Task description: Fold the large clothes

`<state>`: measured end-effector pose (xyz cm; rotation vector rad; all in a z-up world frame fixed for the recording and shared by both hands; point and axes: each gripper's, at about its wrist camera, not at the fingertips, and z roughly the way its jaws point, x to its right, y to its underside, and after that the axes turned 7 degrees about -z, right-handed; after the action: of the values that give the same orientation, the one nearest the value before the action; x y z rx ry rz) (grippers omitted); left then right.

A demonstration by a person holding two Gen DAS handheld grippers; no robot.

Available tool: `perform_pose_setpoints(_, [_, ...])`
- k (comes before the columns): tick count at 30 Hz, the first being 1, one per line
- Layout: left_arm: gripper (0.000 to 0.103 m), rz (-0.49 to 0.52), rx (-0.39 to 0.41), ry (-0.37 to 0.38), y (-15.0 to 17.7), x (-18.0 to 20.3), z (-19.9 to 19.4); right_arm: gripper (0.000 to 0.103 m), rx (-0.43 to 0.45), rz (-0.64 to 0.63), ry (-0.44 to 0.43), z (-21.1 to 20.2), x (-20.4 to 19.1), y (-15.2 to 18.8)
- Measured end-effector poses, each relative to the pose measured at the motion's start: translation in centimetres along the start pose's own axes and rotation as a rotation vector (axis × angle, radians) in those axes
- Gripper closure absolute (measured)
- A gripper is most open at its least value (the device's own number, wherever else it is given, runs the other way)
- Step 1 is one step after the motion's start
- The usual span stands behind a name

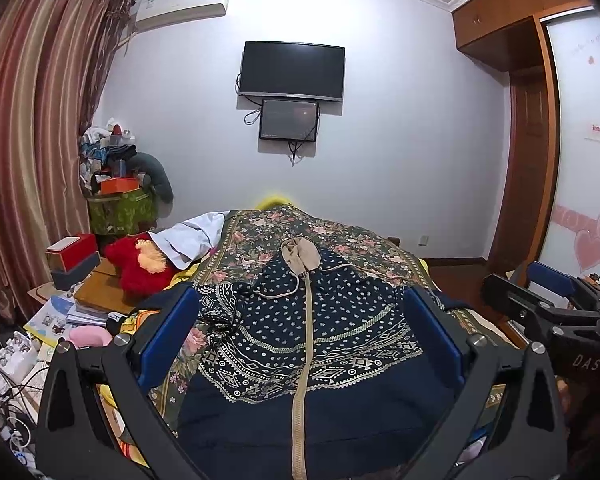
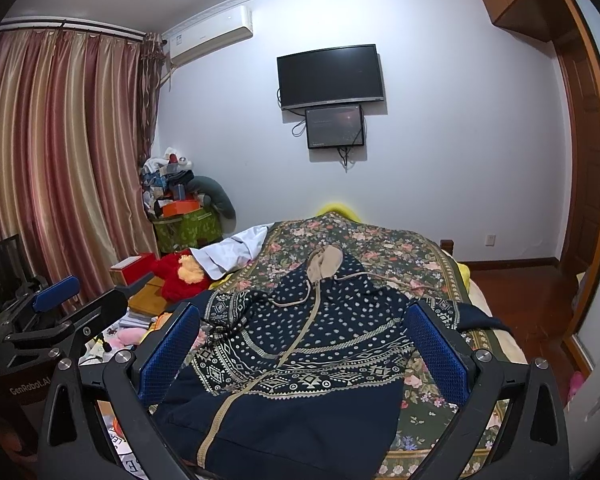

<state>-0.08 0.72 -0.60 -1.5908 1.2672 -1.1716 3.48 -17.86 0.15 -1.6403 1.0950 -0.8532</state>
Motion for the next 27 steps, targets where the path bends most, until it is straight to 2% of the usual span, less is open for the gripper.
perform_pose_setpoints(27, [0.0,0.014,0.01,-0.002,-0.25,0.28,-0.3,0.0,-0.002,0.006,-0.002,0.03,0.01,-0.13])
